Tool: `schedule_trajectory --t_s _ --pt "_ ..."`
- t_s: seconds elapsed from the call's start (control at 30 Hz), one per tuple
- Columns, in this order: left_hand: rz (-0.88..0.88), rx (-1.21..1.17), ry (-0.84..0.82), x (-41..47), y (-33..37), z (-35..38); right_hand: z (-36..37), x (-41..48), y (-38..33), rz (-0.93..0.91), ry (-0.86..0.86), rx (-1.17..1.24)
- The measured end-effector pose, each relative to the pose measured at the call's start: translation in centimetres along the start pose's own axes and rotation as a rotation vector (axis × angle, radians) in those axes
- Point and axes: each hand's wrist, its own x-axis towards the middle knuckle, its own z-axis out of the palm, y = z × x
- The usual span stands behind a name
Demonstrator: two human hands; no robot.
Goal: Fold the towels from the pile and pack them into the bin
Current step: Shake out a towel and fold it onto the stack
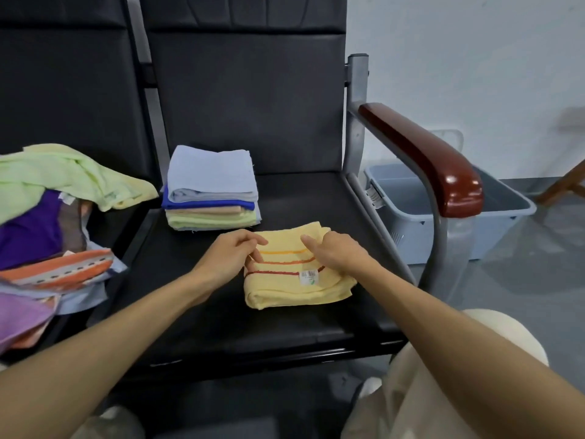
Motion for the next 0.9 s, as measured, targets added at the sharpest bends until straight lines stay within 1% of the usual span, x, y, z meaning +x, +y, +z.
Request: schedule_trajectory --t_s 0.03,0.1,0.2,0.27,0.33,0.4,0.43,0.53,0.57,0.63,0.7,0.77,0.83,0.9 --pt "0.023 0.053 0.000 -0.1 -0.6 -0.5 0.3 0.2 -0.1 -0.002 0.025 -0.042" --pt "0.035 0.086 0.000 -0.1 -1.5 -0.8 0.6 0.5 -0.3 -0.032 0.067 -0.058" --pt "0.024 0.041 0.037 0.4 -2.3 -1.1 0.4 0.5 -1.4 -0.122 0.080 0.083" --pt "-0.013 -0.043 0.070 0.7 -2.5 -1.2 -0.1 -0.2 -2.5 -0.207 0.077 0.214" --pt "-0.085 -0.198 0.103 0.6 -2.2 -1.3 -0.7 -1.1 -3.7 -0.291 0.083 0.375" --pt "-0.196 -0.376 0.098 0.4 -1.8 -1.6 -1.3 -2.1 -4.8 -0.334 0.071 0.593" --pt "-0.248 -0.467 0.074 0.2 -1.8 -1.8 -1.6 -2.4 -5.4 -0.341 0.049 0.710" --pt "-0.361 -0.787 -0.073 -0.5 -2.0 -3.2 -2.6 -3.2 -7.6 -0.343 -0.050 1.044" --pt "-0.376 -0.887 -0.121 -0.6 -2.2 -3.9 -2.9 -3.3 -8.2 -0.344 -0.078 1.142" --pt "-0.360 -1.041 -0.179 -0.9 -2.2 -5.7 -3.6 -3.2 -9.2 -0.347 -0.110 1.255" --pt "-0.283 -1.051 -0.161 -1.0 -1.9 -7.9 -4.3 -2.6 -10.1 -0.345 -0.149 1.310" --pt "-0.183 -0.984 -0.145 -0.4 -1.2 -10.0 -5.1 -1.6 -10.6 -0.356 -0.189 1.315" --pt "-0.105 -0.832 -0.092 0.7 -0.2 -12.1 -5.9 -0.4 -10.9 -0.375 -0.186 1.242" --pt "-0.031 -0.638 0.024 2.1 1.2 -14.1 -6.6 1.1 -11.6 -0.392 -0.166 1.187"
